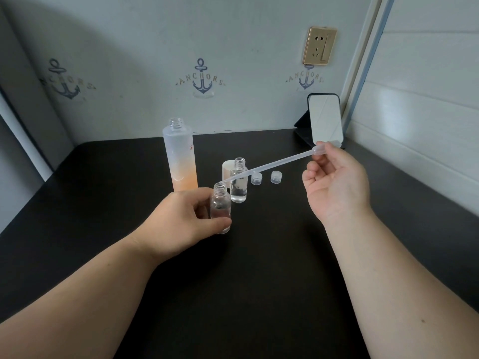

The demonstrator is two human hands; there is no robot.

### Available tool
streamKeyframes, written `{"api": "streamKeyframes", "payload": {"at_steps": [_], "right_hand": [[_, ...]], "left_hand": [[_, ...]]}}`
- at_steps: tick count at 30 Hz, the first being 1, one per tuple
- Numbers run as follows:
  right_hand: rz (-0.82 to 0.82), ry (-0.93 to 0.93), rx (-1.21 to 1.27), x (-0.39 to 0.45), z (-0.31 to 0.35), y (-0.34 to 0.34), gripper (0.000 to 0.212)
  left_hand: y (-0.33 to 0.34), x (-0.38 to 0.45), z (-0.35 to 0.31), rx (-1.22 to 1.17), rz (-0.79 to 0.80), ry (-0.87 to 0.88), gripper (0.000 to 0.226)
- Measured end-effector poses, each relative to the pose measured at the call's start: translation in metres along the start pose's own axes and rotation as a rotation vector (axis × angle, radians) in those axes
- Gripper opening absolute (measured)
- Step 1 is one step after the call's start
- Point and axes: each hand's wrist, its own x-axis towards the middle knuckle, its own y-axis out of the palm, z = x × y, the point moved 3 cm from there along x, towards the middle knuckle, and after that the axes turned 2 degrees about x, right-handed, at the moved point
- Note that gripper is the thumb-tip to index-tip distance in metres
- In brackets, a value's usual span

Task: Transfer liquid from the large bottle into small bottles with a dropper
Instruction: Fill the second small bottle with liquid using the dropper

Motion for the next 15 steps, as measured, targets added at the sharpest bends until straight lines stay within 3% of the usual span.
{"api": "streamKeyframes", "payload": {"at_steps": [9,11,15], "right_hand": [[-0.006,0.033,0.015,0.000,-0.001,-0.001,0.010],[-0.011,0.041,0.019,0.001,-0.002,-0.001,0.010],[-0.005,0.046,0.028,0.001,-0.002,-0.002,0.011]], "left_hand": [[0.001,-0.001,-0.003,-0.017,0.023,0.067,0.026],[-0.001,-0.003,-0.004,-0.126,-0.003,0.087,0.029],[-0.011,-0.006,0.001,-0.295,-0.290,0.073,0.020]]}}
